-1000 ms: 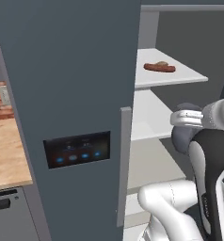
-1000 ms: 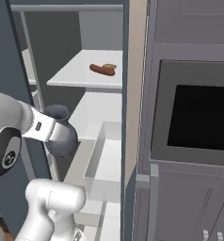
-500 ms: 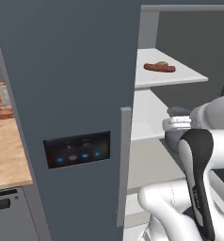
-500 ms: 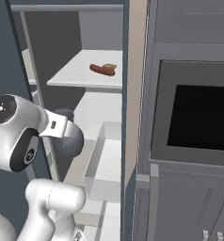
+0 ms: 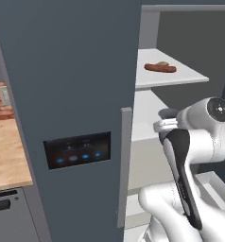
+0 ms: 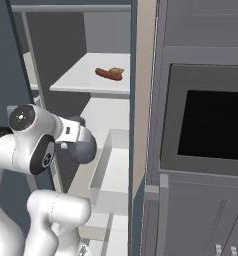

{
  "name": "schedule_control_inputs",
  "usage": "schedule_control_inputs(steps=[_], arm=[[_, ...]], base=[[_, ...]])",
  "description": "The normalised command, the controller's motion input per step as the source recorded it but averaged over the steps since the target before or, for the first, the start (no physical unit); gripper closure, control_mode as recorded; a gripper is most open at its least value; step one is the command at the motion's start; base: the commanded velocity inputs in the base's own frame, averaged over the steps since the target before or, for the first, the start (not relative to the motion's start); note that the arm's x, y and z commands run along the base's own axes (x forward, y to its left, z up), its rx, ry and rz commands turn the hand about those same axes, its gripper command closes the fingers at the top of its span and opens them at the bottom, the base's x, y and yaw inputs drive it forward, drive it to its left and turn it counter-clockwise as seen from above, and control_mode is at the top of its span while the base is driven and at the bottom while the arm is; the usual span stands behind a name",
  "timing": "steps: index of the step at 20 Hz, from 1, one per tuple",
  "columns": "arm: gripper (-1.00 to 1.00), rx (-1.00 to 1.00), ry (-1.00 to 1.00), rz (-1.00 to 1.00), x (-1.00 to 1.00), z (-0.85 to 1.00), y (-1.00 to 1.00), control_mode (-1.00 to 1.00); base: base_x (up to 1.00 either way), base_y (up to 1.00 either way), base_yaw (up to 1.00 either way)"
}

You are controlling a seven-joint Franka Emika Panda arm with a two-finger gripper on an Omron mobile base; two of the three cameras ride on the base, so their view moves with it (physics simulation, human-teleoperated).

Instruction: Move the sausage and scallops from the second highest shelf to the top shelf to make space. Then, place the pitcher from the counter on the cleared second highest shelf.

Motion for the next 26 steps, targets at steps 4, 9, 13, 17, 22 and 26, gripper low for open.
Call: schedule_control_inputs(steps=[4, 9, 13, 17, 22, 26], arm=[[1.0, 0.0, -0.04, 0.0, 0.17, -0.15, -0.02, -1.0], [1.0, 0.01, -0.05, 0.0, 0.22, -0.17, 0.0, -1.0], [1.0, 0.04, -0.01, 0.0, 0.32, -0.03, -0.11, -1.0], [1.0, 0.08, 0.0, 0.03, 0.28, 0.0, -0.39, -1.0], [1.0, 0.02, 0.01, 0.01, 0.43, -0.02, -0.16, -1.0], [1.0, 0.0, 0.0, 0.0, 0.55, -0.14, 0.0, -1.0]], base=[[0.0, 0.0, 0.0], [0.0, 0.0, 0.0], [0.0, 0.0, 0.0], [0.0, 0.0, 0.0], [0.0, 0.0, 0.0], [0.0, 0.0, 0.0]])
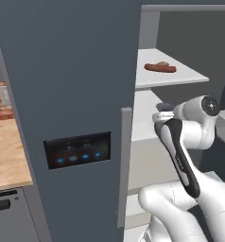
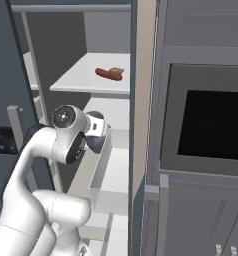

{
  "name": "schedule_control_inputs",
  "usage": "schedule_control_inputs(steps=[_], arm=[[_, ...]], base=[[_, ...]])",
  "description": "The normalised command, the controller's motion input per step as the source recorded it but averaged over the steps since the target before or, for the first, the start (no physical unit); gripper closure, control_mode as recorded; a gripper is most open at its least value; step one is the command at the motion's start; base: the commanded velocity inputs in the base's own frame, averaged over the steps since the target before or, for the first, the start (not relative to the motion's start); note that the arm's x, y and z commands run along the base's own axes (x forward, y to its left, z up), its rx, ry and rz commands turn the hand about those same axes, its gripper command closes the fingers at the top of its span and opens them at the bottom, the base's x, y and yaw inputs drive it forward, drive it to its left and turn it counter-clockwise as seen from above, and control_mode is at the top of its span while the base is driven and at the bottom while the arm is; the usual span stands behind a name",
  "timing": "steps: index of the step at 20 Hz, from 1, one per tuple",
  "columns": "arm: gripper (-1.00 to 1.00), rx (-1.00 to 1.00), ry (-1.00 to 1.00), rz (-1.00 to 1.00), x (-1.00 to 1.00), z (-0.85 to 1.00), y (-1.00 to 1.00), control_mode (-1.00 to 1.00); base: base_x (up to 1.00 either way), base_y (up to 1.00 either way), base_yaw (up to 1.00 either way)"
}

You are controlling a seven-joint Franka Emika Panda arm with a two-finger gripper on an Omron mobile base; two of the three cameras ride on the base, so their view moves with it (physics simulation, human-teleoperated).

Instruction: Move the sausage and scallops from the second highest shelf to the top shelf to make space. Then, place the pitcher from the counter on the cleared second highest shelf.

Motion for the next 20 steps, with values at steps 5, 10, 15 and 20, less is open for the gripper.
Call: schedule_control_inputs(steps=[5, 10, 15, 20], arm=[[1.0, 0.0, 0.0, 0.0, 0.55, -0.23, 0.0, -1.0], [1.0, 0.0, 0.0, 0.0, 0.5, -0.32, 0.0, -1.0], [1.0, 0.0, -0.02, 0.0, 0.44, -0.28, 0.0, -1.0], [1.0, 0.0, -0.03, 0.0, 0.43, -0.25, 0.04, -1.0]], base=[[0.0, 0.0, 0.0], [0.0, 0.0, 0.0], [0.0, 0.0, 0.0], [0.0, 0.0, 0.0]])
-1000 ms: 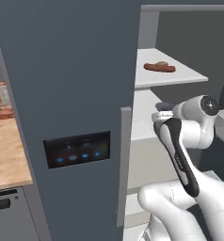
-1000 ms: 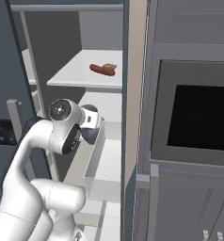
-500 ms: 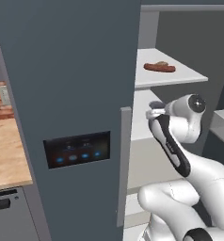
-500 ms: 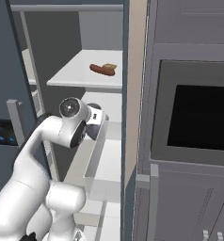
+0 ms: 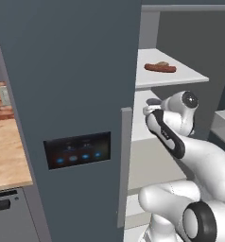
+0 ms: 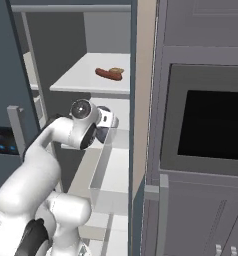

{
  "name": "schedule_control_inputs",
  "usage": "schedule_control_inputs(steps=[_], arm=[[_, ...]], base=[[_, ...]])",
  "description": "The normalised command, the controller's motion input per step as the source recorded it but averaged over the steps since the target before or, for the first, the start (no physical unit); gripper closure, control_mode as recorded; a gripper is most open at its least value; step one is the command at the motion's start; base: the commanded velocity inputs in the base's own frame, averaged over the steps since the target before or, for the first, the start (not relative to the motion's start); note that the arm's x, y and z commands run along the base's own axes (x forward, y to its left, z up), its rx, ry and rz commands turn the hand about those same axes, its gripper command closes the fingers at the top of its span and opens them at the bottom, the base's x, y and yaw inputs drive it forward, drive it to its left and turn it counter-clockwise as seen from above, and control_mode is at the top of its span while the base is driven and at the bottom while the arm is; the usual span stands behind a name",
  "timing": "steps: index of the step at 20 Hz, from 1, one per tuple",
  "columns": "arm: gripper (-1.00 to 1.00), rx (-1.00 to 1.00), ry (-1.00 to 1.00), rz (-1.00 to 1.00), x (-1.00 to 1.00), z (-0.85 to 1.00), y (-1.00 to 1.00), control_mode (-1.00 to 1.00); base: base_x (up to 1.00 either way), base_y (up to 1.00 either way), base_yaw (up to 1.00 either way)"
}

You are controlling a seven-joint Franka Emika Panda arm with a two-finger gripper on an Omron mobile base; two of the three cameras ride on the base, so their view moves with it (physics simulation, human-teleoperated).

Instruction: Move the sausage and scallops from the second highest shelf to the top shelf to make space. Then, place the pitcher from the counter on the cleared second highest shelf.

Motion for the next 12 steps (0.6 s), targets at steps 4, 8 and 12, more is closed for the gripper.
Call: schedule_control_inputs(steps=[4, 8, 12], arm=[[1.0, 0.0, -0.1, 0.0, 0.31, -0.37, 0.1, -1.0], [1.0, 0.01, -0.16, 0.0, 0.26, -0.45, 0.11, -1.0], [1.0, 0.04, -0.15, 0.0, 0.33, -0.35, 0.03, -1.0]], base=[[0.0, 0.0, 0.0], [0.0, 0.0, 0.0], [0.0, 0.0, 0.0]])
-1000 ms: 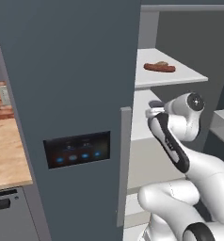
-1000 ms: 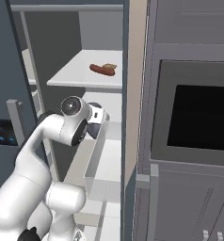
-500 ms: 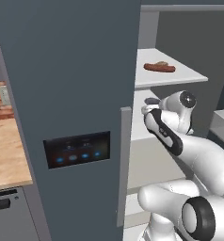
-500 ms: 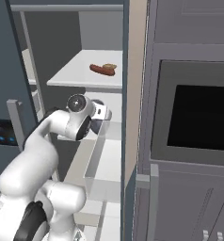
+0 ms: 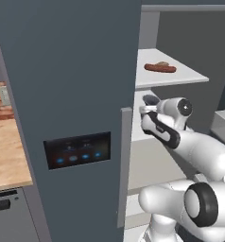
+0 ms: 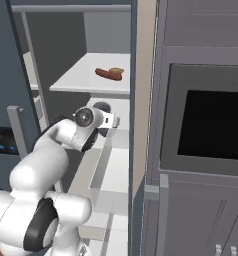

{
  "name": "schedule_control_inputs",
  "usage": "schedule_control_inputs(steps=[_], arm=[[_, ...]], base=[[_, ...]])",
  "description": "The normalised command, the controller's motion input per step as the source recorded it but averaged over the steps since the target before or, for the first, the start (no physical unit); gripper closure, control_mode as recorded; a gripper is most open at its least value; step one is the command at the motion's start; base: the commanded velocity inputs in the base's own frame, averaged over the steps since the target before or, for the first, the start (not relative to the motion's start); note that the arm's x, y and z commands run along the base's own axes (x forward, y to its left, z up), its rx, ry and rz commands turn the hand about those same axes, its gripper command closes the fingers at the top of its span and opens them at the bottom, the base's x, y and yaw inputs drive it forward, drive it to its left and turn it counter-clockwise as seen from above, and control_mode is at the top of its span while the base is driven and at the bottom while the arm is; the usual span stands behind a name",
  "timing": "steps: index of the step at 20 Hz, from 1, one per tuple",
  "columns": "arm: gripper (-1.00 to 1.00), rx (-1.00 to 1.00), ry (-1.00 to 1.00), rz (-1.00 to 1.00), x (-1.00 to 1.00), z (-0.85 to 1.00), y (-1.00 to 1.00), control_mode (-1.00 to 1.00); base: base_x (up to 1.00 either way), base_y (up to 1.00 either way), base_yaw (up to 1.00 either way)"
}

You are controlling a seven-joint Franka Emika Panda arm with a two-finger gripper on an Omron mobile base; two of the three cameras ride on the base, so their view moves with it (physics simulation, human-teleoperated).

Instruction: Move the sausage and scallops from the second highest shelf to the top shelf to make space. Then, place the pitcher from the counter on the cleared second highest shelf.

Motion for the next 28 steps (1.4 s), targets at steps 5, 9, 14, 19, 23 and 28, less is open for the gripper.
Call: schedule_control_inputs(steps=[5, 9, 14, 19, 23, 28], arm=[[-1.0, 0.0, -0.01, -0.03, 0.38, -0.08, 0.01, -1.0], [-1.0, 0.0, 0.0, -0.03, 0.25, 0.0, 0.0, -1.0], [-1.0, 0.0, 0.0, -0.01, 0.01, 0.0, 0.0, -1.0], [-1.0, 0.0, 0.0, 0.0, -0.06, 0.11, 0.0, -1.0], [-1.0, 0.0, 0.0, 0.0, -0.19, 0.33, 0.0, -1.0], [-1.0, -0.03, 0.02, 0.0, -0.4, 0.5, 0.01, -1.0]], base=[[0.0, 0.0, 0.0], [0.0, 0.0, 0.0], [0.0, 0.0, 0.0], [0.0, 0.0, 0.0], [0.0, 0.0, 0.0], [0.0, 0.0, 0.0]])
